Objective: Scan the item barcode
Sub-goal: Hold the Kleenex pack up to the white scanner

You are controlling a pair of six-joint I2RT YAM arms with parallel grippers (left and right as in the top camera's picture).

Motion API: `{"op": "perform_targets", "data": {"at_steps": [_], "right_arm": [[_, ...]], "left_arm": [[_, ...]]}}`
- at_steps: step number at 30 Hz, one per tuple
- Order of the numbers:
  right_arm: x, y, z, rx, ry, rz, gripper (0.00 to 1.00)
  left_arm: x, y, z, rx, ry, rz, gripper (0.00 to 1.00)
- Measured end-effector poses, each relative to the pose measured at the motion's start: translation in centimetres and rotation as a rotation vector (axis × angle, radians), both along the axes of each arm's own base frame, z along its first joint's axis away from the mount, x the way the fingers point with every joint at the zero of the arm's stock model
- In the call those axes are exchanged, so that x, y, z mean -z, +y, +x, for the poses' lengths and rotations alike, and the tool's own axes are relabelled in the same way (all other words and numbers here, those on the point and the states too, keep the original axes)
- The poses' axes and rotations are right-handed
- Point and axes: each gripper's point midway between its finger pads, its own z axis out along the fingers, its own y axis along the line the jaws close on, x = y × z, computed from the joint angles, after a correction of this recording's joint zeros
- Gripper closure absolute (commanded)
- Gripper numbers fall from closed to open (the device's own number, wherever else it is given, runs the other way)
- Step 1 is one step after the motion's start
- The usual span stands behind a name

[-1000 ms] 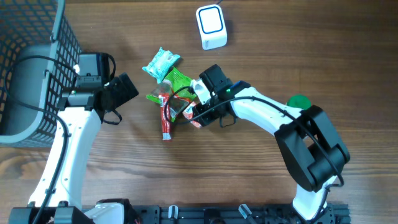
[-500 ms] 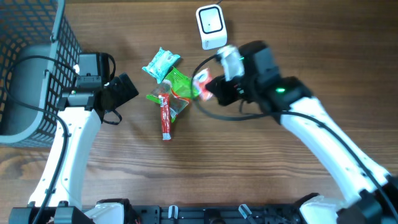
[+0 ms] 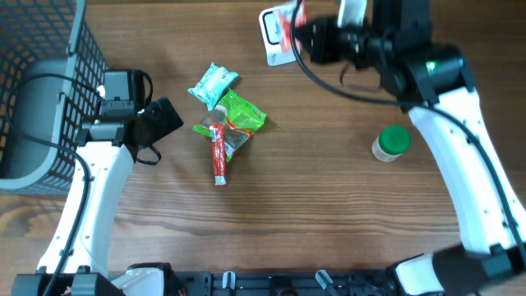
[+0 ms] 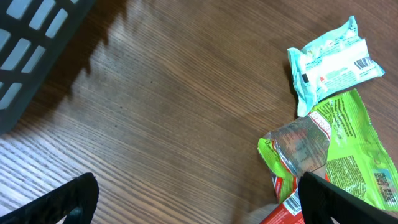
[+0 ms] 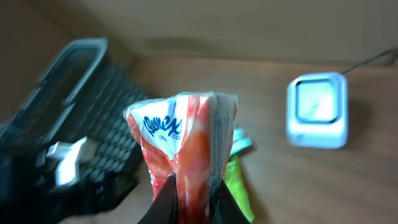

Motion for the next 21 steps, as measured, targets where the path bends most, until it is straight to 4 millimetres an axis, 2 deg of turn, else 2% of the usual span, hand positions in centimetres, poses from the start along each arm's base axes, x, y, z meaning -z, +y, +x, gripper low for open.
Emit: {"op": "perform_targets", "data": {"at_steps": [2, 4, 5, 7, 8, 11, 12, 16, 21], "right_arm": [[0.4, -0.2, 3.3, 0.051, -0.054, -0.057, 0.96], [2.8, -0.3, 6.5, 0.099, -0.097, -0.140, 0.96], [3.9, -0.2, 7.4, 0.105, -0.107, -0.176, 0.96], [6.9, 0.5, 9.8, 0.120, -0.151, -0.284, 0.96], [9.5, 1.1, 11.0, 0.126, -0.166, -0.376, 0.96], [14.2, 1.9, 13.4, 0.190, -0.231, -0.607, 0.96], [15.7, 2.0, 13.9, 0.207, -0.242, -0.673, 0.96], [18.4, 1.8, 15.0, 0.241, -0.248, -0.756, 0.96], [22.9, 0.7, 16.2, 0.269, -0.233, -0.873, 0.96]], "left_arm": [[0.0, 0.0, 0.0, 0.000, 0.001, 0.000, 0.00], [0.0, 0.0, 0.0, -0.001, 0.001, 0.000, 0.00], [0.0, 0.0, 0.0, 0.000, 0.001, 0.000, 0.00], [0.0, 0.0, 0.0, 0.000, 0.001, 0.000, 0.00], [0.0, 0.0, 0.0, 0.000, 0.001, 0.000, 0.00], [0.0, 0.0, 0.0, 0.000, 0.001, 0.000, 0.00], [0.0, 0.0, 0.0, 0.000, 0.001, 0.000, 0.00], [0.0, 0.0, 0.0, 0.000, 0.001, 0.000, 0.00], [0.0, 0.0, 0.0, 0.000, 0.001, 0.000, 0.00]]}}
